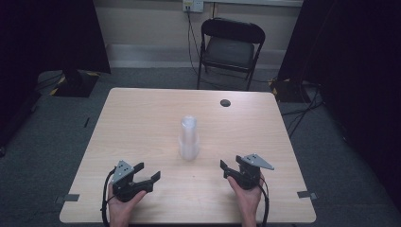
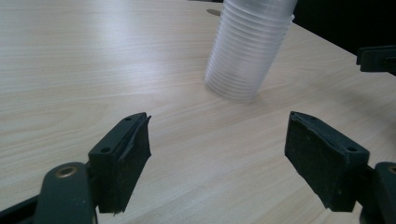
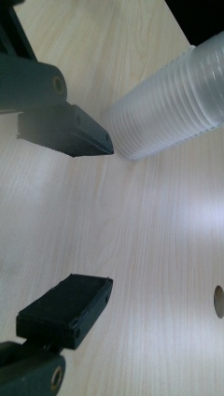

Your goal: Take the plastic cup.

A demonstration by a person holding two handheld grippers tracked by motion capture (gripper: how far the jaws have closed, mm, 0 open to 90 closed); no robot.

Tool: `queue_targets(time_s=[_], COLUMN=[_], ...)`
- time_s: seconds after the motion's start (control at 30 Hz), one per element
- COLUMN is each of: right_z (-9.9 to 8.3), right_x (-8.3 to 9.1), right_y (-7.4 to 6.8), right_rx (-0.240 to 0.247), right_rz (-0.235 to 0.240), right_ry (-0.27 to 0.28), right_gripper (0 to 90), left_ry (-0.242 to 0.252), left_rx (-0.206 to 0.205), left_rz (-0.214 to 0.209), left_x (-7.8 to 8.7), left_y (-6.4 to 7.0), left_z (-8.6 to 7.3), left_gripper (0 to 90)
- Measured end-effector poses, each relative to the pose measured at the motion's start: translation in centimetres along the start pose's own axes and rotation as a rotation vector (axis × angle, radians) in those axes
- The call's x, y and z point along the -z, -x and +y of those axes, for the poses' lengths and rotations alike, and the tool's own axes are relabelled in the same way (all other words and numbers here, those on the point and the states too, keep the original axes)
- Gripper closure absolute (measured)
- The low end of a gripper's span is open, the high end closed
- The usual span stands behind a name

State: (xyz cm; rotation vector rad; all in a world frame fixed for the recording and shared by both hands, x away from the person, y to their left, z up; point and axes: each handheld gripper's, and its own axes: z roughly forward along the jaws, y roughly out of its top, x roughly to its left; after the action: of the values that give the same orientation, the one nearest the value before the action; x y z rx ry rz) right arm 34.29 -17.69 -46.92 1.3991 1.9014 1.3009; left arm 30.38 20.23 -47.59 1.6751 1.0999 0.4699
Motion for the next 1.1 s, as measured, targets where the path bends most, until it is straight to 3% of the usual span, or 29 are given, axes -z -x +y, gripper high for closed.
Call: queue_targets(time_s=[0.4, 0.5, 0.57, 0.77, 1.03, 1.1], right_z=[0.5, 0.6, 0.8, 1.0, 2.3, 2.7], right_x=[0.0, -0.1, -0.1, -0.2, -0.6, -0.7], right_y=[-0.5, -0.9, -1.2, -2.4, -3.6, -3.9], right_rx=[0.012, 0.017, 0.026, 0.043, 0.087, 0.101], right_rz=[0.042, 0.056, 0.073, 0.106, 0.166, 0.177], right_ry=[0.007, 0.008, 0.014, 0.008, 0.022, 0.03], right_gripper=[28.9, 28.9, 28.9, 26.9, 28.6, 30.3], left_ry=[0.012, 0.018, 0.028, 0.022, 0.02, 0.02], left_rx=[-0.02, -0.031, -0.015, -0.038, -0.042, -0.037], left_rz=[-0.007, -0.007, -0.009, -0.016, 0.002, 0.024], left_x=[-0.2, -0.1, -0.2, -0.1, 0.1, 0.1], left_y=[0.4, 0.5, 0.5, 0.6, 0.7, 0.7], left_z=[1.1, 1.2, 1.3, 1.4, 1.4, 1.4], left_gripper=[21.5, 21.5, 21.5, 21.8, 21.9, 21.9])
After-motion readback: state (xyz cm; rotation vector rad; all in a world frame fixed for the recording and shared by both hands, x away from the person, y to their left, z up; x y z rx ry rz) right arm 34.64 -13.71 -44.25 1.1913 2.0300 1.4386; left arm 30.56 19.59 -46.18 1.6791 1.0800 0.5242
